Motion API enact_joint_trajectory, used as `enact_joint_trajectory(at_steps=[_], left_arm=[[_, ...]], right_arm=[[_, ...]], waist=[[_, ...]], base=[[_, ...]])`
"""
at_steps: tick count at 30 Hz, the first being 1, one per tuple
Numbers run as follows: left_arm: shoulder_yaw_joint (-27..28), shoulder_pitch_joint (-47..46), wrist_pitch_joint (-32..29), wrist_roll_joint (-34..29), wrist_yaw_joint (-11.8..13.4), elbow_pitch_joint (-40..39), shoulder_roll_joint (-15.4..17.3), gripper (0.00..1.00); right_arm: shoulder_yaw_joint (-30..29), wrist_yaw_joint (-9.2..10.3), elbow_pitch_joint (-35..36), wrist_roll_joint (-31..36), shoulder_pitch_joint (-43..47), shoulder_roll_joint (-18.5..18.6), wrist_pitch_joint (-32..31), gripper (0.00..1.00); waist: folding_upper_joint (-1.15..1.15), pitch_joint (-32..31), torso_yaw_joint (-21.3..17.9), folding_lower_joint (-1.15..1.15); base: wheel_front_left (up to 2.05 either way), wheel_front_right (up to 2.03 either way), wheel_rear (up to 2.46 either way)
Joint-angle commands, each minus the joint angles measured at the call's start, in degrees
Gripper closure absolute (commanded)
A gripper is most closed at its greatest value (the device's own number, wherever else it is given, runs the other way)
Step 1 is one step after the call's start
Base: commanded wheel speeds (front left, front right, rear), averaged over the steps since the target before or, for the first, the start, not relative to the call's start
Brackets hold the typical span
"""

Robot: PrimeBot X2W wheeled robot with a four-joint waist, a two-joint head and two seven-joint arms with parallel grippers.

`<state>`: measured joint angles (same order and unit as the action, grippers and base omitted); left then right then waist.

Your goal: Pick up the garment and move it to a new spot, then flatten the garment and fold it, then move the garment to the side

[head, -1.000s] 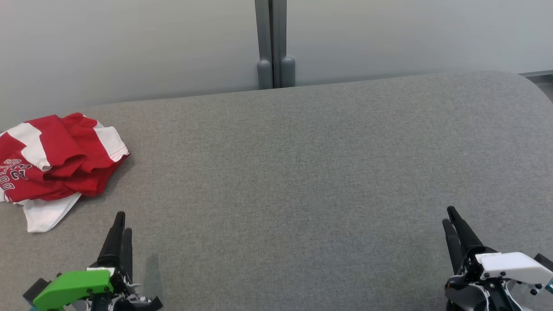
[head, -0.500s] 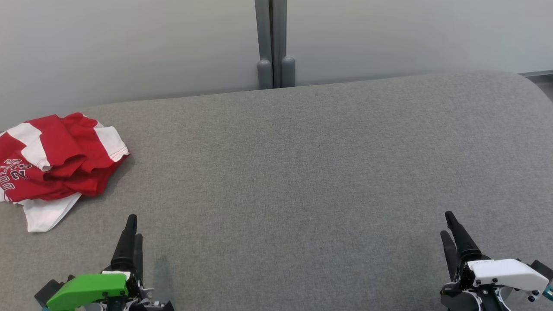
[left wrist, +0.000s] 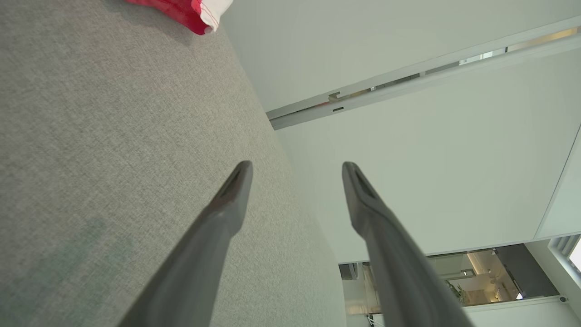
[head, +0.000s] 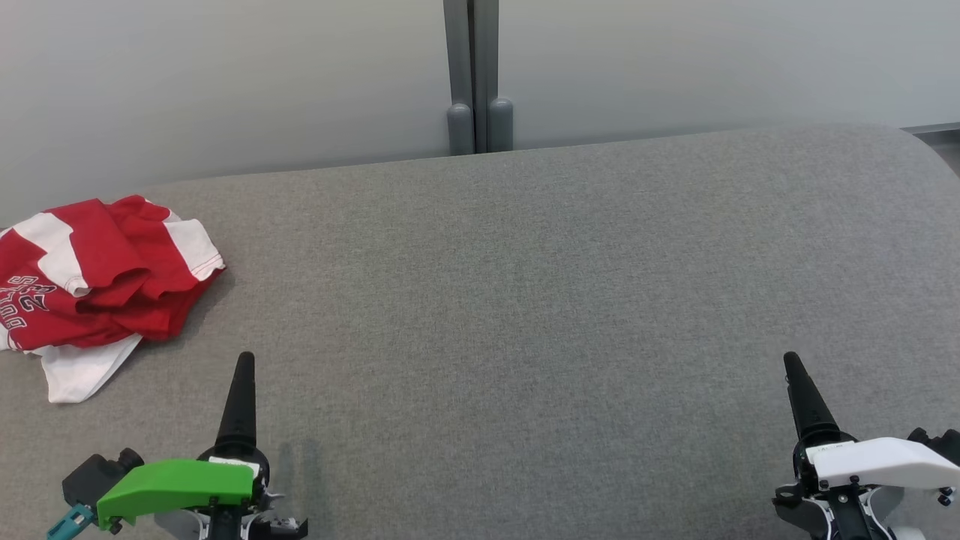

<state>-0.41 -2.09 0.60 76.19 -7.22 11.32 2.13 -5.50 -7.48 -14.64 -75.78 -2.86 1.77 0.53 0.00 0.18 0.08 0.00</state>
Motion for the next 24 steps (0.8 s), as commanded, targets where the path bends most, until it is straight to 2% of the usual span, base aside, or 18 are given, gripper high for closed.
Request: enact_joint_trajectory(at_steps=[1,10,24], left_arm=[[-0.4,-1.0,0.6,-2.7,0.1,-1.4,0.4,0.00],[-2.1,-0.9,2.5,-14.3,1.1,-3.6,0.4,0.00],[-3.0,1.4,5.1,-28.0,1.5,-4.9,0.6,0.00]], right_arm=[[-0.3,-0.01,1.5,2.9,-0.4,0.5,0.6,0.00],[0.8,-0.01,5.7,17.3,0.1,0.7,2.5,0.00],[3.2,-0.01,8.0,33.1,1.7,0.8,5.2,0.00]], waist=[[0.00,0.0,0.0,0.00],[0.00,-0.1,0.2,0.00],[0.00,-0.4,0.1,0.00]], base=[[0.00,0.00,0.00],[0.00,0.00,0.00],[0.00,0.00,0.00]])
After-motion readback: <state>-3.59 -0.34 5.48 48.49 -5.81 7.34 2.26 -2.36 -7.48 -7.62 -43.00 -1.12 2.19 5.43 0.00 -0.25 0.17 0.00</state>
